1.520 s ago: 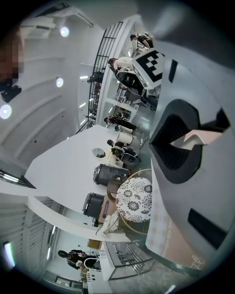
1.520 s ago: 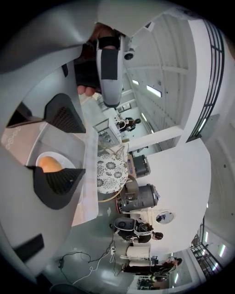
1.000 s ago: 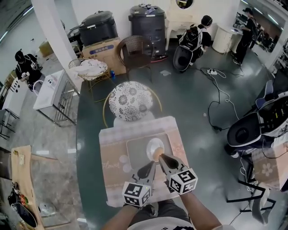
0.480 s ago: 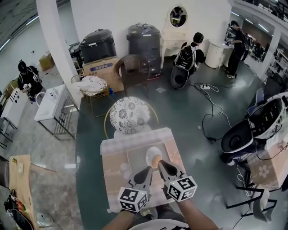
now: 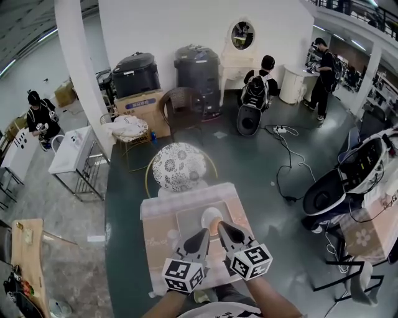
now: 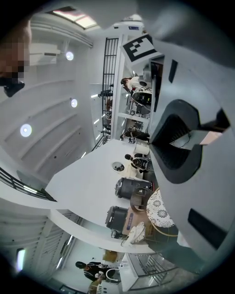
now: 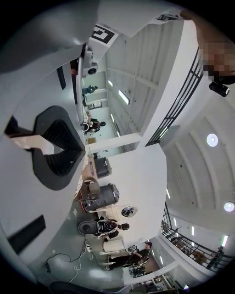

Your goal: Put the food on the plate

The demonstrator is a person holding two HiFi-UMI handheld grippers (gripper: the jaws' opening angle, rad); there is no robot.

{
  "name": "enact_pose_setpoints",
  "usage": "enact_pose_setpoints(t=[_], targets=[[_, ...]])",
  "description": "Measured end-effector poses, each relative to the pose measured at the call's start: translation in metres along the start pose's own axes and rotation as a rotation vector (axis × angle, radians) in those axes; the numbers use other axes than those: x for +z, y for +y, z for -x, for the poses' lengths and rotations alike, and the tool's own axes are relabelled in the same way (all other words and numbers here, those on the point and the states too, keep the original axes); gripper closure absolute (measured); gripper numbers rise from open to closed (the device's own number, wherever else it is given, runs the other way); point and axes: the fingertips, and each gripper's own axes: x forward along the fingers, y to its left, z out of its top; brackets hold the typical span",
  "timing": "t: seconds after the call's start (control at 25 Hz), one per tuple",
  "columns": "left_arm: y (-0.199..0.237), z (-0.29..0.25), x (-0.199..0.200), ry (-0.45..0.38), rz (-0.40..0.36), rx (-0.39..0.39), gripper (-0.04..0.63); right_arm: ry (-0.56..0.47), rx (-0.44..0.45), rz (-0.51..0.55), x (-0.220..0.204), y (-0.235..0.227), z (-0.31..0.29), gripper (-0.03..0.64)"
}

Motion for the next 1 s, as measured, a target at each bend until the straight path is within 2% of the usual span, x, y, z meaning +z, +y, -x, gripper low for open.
enact_pose_setpoints(t=[0.28, 1.0], targets=[[-0.005, 0.005, 0.003, -0.017, -0.004, -0.006, 0.592, -0.005, -0.004, 0.033, 0.002, 0.008, 0.007, 0.603], [-0.007, 0.009, 0.003, -0.020, -0.010, -0.009, 0.592, -0.009, -0.009, 0.031, 0.001, 0.011, 0.014, 0.603]])
